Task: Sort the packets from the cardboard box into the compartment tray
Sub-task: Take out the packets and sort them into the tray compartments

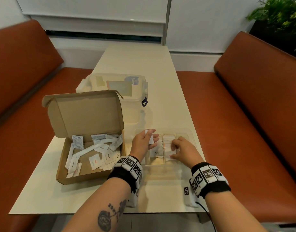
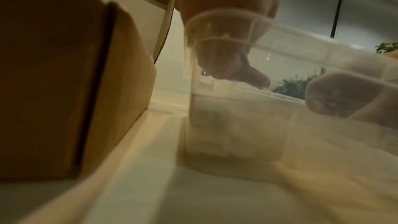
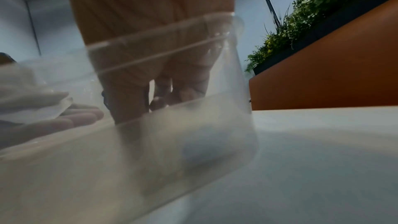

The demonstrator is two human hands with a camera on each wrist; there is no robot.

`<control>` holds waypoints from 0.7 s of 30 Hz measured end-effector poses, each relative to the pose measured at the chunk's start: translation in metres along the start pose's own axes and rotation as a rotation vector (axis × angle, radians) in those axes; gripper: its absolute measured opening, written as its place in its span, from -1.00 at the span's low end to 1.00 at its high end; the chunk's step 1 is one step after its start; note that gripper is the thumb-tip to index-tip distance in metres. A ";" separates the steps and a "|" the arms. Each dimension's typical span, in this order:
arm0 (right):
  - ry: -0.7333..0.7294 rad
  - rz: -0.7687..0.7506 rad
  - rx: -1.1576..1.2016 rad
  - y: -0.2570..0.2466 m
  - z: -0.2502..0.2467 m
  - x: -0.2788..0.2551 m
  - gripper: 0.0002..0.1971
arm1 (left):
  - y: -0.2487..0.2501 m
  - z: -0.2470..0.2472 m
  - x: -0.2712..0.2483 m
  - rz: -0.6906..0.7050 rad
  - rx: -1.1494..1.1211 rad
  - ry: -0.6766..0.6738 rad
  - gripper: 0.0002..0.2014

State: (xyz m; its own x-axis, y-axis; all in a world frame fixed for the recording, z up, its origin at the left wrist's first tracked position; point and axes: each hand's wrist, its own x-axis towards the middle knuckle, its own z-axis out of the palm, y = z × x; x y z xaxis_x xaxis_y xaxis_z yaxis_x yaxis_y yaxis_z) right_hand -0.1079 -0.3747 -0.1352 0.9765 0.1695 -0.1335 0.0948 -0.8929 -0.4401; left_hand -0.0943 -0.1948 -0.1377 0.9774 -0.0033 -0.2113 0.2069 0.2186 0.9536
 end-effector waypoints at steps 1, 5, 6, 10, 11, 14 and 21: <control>0.013 -0.004 0.000 0.000 0.001 0.000 -0.68 | 0.000 0.000 0.000 -0.001 0.004 0.000 -0.76; 0.034 0.005 0.046 0.003 -0.001 -0.003 -0.71 | 0.001 0.000 -0.002 -0.001 0.014 -0.005 -0.75; 0.032 0.010 0.045 0.003 -0.001 -0.003 -0.72 | 0.001 0.000 -0.002 0.000 0.015 -0.005 -0.75; 0.013 -0.001 -0.050 -0.002 -0.003 -0.002 -0.78 | 0.003 0.001 -0.003 -0.013 0.010 0.007 -0.73; 0.011 -0.004 -0.064 -0.004 -0.003 -0.002 -0.78 | 0.004 0.002 -0.004 -0.017 0.013 0.010 -0.72; 0.007 -0.006 -0.085 -0.008 -0.004 -0.002 -0.79 | 0.006 0.003 -0.005 -0.031 0.038 0.018 -0.67; 0.225 0.025 0.231 -0.022 -0.006 -0.002 -0.78 | 0.016 0.012 -0.012 -0.008 0.054 -0.045 -0.60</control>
State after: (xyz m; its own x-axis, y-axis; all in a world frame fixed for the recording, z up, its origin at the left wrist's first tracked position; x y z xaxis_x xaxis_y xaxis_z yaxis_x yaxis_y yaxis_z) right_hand -0.1110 -0.3578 -0.1199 0.9987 0.0289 0.0417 0.0488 -0.7728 -0.6327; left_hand -0.1025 -0.2027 -0.1171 0.9764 -0.0492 -0.2103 0.2156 0.1656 0.9623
